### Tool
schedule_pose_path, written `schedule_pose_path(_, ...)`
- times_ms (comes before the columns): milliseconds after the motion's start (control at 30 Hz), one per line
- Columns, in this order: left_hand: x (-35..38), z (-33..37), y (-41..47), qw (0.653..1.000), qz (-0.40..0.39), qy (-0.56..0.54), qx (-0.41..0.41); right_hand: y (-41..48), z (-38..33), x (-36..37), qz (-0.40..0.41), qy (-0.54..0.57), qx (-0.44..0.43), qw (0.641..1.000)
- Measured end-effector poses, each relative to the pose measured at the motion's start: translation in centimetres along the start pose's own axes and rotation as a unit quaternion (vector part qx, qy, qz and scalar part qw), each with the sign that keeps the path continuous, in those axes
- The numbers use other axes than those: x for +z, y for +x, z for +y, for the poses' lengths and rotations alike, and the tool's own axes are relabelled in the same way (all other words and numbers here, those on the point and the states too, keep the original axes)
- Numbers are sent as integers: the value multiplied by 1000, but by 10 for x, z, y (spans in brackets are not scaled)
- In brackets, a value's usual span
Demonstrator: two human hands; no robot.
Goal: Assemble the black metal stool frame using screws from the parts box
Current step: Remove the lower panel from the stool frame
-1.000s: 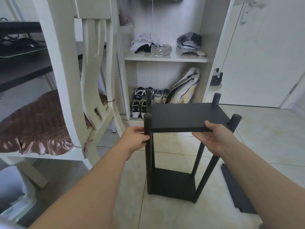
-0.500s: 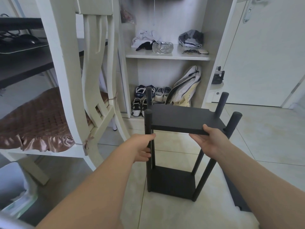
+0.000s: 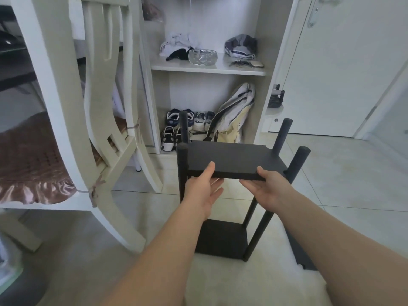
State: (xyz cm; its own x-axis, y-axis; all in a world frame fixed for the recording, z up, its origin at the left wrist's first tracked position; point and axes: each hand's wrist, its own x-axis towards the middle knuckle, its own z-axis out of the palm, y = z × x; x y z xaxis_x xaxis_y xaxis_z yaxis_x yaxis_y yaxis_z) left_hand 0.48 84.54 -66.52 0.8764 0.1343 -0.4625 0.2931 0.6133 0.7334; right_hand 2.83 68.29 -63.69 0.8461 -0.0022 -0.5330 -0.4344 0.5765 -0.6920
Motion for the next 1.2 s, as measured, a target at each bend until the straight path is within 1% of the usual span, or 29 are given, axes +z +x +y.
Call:
schedule_pose_path(100, -1, 0, 7, 1000, -10, -23, 9, 1, 0, 4, 4, -3, -3, 1000)
schedule_pose_path(233, -1, -7, 13, 998, 13, -57, 9, 2, 3, 8, 2, -6, -17, 1000)
schedule_pose_path(333, 7, -14, 17, 996, 28, -89, -1, 5, 11, -5, -1, -2, -23, 1000)
schedule_pose_path(500, 8, -21, 22, 993, 42, -112, -17, 13, 17, -20, -4, -31, -8, 999)
schedule_pose_path(700, 4, -29, 23, 994, 56, -85, -37, 21, 40, -42, -6, -55, 19, 998)
schedule_pose_path(767, 3, -32, 25, 994, 64, -81, -45, 25, 42, -46, 2, -57, 10, 998)
schedule_pose_path(867, 1, -41, 27, 992, 89, -74, -57, 33, 46, -51, 19, -63, -3, 998)
schedule_pose_path(1000, 2, -58, 30, 988, 133, -65, -52, 44, 56, -59, 24, -70, 7, 997)
schedule_pose_path(1100, 1, -70, 36, 984, 164, -17, -61, 53, 64, -64, 25, -82, 27, 996)
schedule_pose_path(1200, -2, -80, 42, 982, 170, 12, -87, 60, 74, -69, 36, -86, 41, 995)
